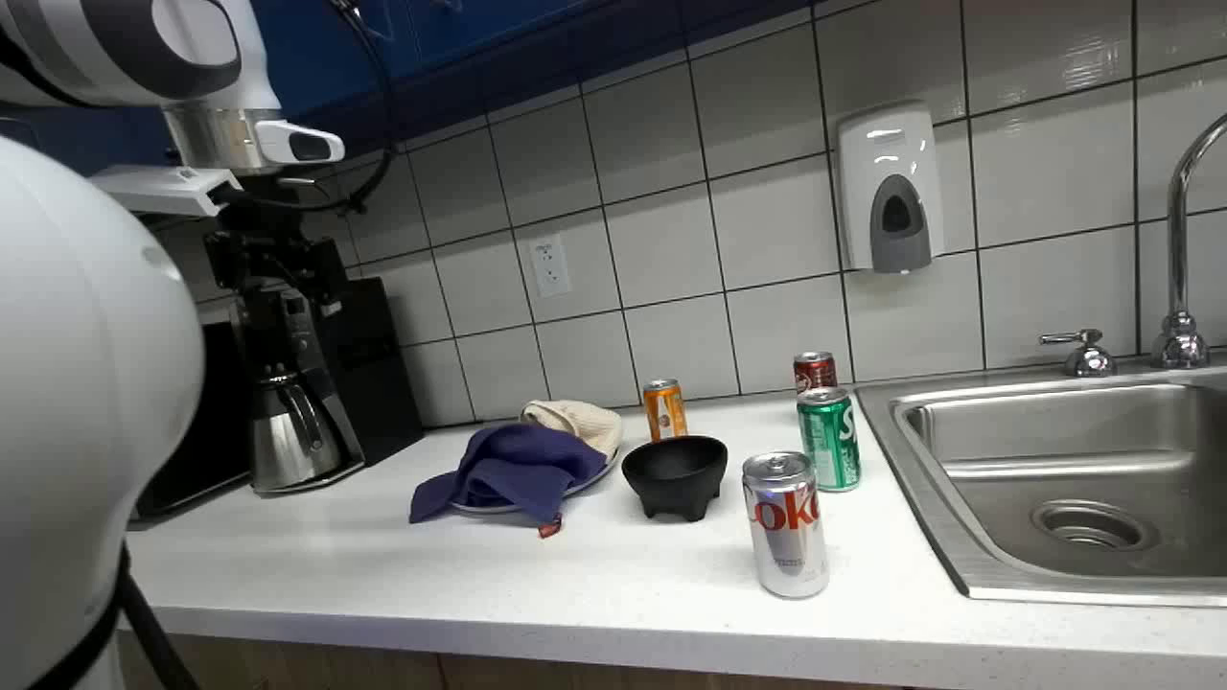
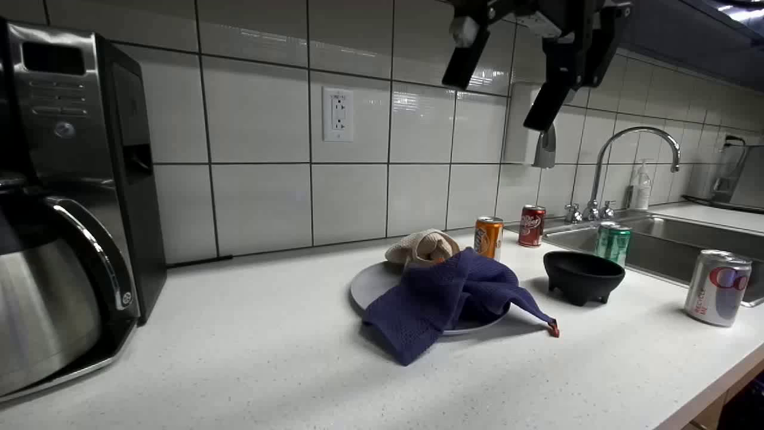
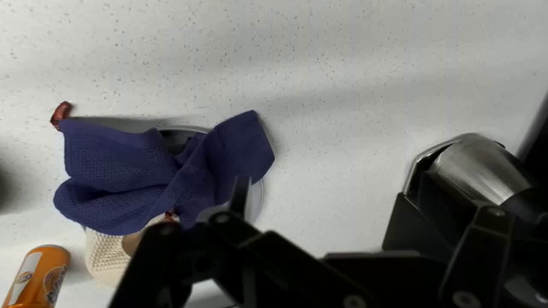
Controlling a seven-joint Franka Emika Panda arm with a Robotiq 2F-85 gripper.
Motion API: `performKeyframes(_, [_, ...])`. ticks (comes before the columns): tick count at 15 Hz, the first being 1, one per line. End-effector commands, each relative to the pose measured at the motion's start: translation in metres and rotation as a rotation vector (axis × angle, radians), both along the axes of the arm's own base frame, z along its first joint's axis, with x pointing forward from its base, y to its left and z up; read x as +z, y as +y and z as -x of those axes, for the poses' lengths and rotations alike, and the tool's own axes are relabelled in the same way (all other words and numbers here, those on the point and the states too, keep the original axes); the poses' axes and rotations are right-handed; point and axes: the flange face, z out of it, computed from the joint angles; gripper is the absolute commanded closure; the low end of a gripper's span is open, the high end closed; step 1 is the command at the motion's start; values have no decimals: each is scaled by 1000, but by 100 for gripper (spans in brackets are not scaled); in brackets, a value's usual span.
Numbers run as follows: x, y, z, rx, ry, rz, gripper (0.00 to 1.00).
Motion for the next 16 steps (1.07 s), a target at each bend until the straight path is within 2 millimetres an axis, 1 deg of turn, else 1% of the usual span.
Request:
performKeyframes(1, [0,0,0,0,2,1,0])
performKeyframes(4, [-1,0,-1,-3,6,6,0])
performKeyframes(8, [-8,-1,-4,-31,10,28,0])
performKeyframes(13, [-24,-9,-12,-67,18,64,0])
performKeyframes(16, [-36,-15,-23,-89,22,74,0])
